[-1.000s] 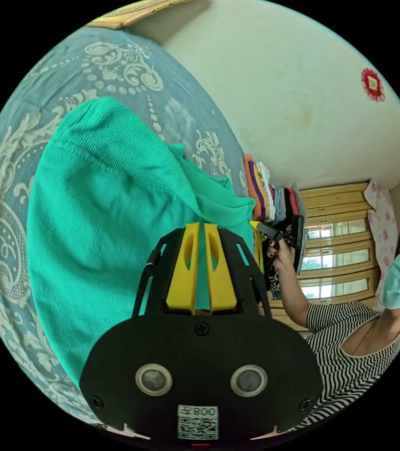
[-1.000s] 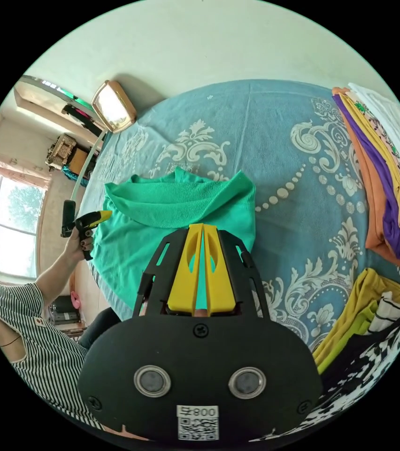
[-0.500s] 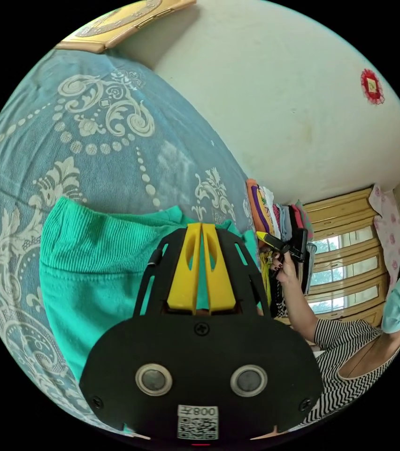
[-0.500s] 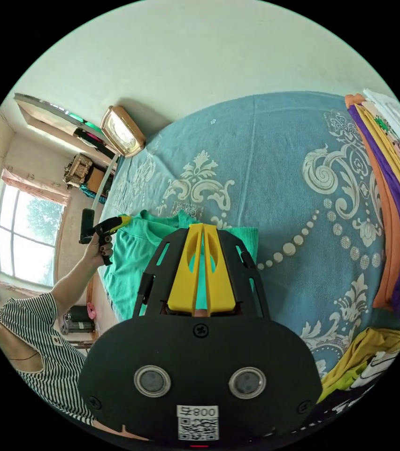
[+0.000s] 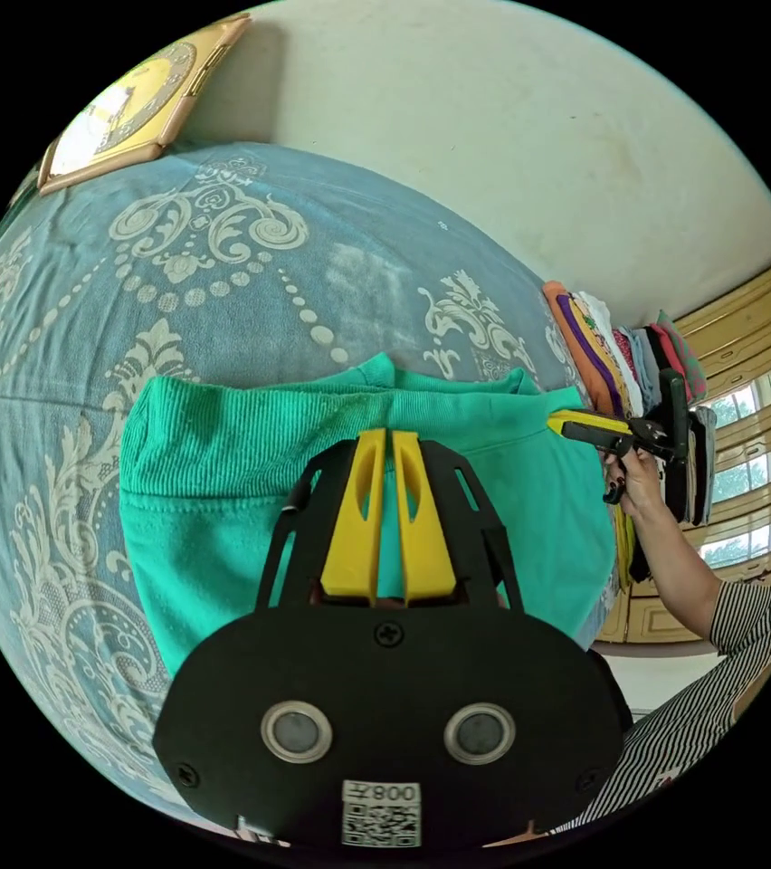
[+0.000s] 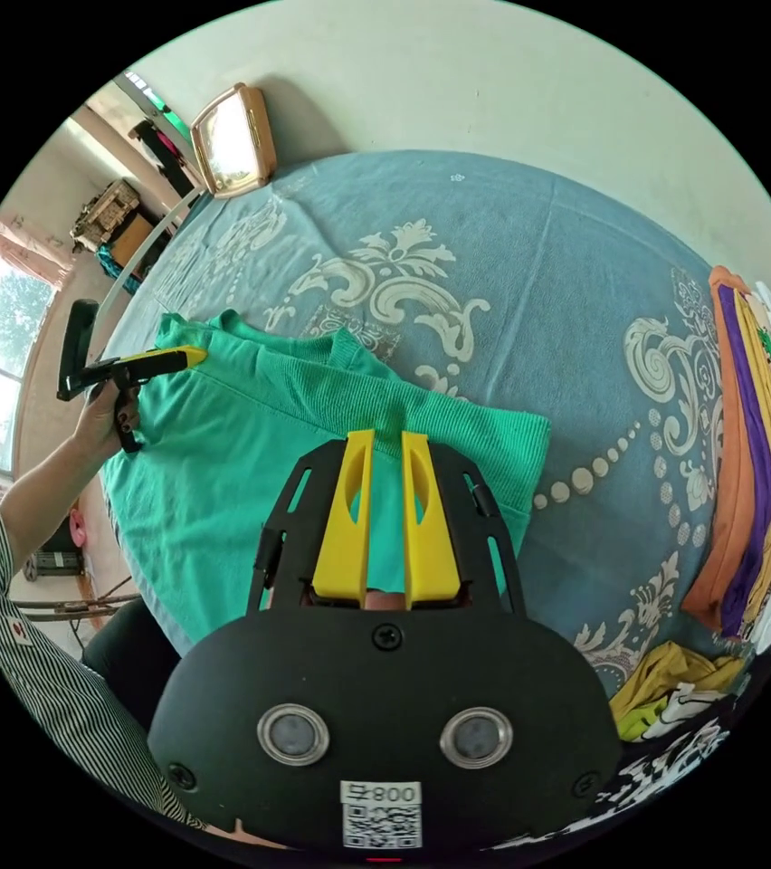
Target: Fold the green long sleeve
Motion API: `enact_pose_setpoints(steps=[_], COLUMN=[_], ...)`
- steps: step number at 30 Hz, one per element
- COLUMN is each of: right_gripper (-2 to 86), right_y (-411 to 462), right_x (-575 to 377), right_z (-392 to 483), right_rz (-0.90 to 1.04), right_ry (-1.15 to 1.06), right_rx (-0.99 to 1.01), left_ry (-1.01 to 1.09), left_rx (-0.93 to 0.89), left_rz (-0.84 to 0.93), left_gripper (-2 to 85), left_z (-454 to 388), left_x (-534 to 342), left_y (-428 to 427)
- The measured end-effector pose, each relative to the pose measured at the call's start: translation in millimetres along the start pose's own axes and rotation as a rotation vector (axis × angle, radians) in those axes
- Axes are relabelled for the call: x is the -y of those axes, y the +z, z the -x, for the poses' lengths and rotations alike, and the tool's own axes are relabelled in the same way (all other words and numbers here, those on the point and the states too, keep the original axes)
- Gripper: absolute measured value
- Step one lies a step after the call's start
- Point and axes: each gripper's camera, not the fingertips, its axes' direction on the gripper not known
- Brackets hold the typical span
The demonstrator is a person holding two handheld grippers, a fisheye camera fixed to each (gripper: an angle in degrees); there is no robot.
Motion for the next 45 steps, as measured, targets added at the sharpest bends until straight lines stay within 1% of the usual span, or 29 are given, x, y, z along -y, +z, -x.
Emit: enact_pose_setpoints(steps=[4,7,9,11,13,17,19,22,25,29,33,37,40,42,44,45], right_gripper=[2.0,1.0,0.8,0.5,0.4,0.4,0.5,0.5,0.3,0.0,-0.2,0.0,0.1,0.1,0.2,0.2], right_y=[-0.4,-6.8,-9.7,-0.5,9.9,-6.6,-15.7,-19.5,-2.9,33.2,40.0,42.9,44.8,45.9,47.4,47.6], right_x=[-1.5,-1.0,1.2,7.1,9.0,-5.1,-11.8,-12.8,-0.7,16.4,15.7,2.5,-5.9,-9.5,-13.9,-14.8], right_z=[1.1,2.4,4.4,2.8,0.1,1.4,6.2,20.3,42.1,47.1,41.9,44.2,48.3,50.9,52.2,52.0], right_rz=[-0.034,-0.068,-0.092,-0.061,-0.018,-0.108,-0.160,-0.201,-0.155,-0.046,-0.057,-0.091,-0.105,-0.104,-0.098,-0.094], right_ry=[0.024,0.029,0.033,0.050,0.073,0.097,0.102,0.072,0.005,0.022,0.057,0.049,0.032,0.024,0.020,0.020], right_rx=[0.029,0.044,0.029,0.043,0.052,0.074,0.073,0.143,0.148,0.122,0.135,0.137,0.109,0.089,0.077,0.077], left_ry=[0.015,0.018,0.014,-0.007,-0.042,-0.032,-0.041,-0.081,-0.112,-0.122,-0.128,-0.046,0.050,0.106,0.109,0.110], left_rx=[0.040,0.030,0.060,0.052,0.004,-0.032,0.000,0.053,0.119,0.144,0.119,0.080,0.038,0.060,0.137,0.146], left_rz=[-0.040,-0.094,-0.081,-0.020,-0.064,-0.158,-0.177,-0.130,-0.065,-0.096,-0.111,-0.178,-0.142,-0.087,-0.003,0.001], left_gripper=[0.7,0.5,0.5,0.7,1.1,2.1,2.3,2.0,1.1,0.4,0.2,0.1,0.2,0.1,0.1,0.1], left_z=[-8.3,-14.3,-15.7,-11.3,-8.4,-8.2,-5.0,4.9,11.8,16.0,17.4,-8.8,-30.3,-40.9,-44.1,-43.4], left_x=[1.5,5.2,7.4,7.8,4.1,-12.6,-20.3,-24.1,-20.2,-15.1,-19.5,-36.8,-38.7,-34.8,-27.2,-26.1], left_y=[-11.2,-21.9,-20.0,-10.4,-20.3,-55.2,-66.5,-69.2,-63.9,-76.0,-87.4,-105.3,-101.3,-93.4,-82.9,-82.8])
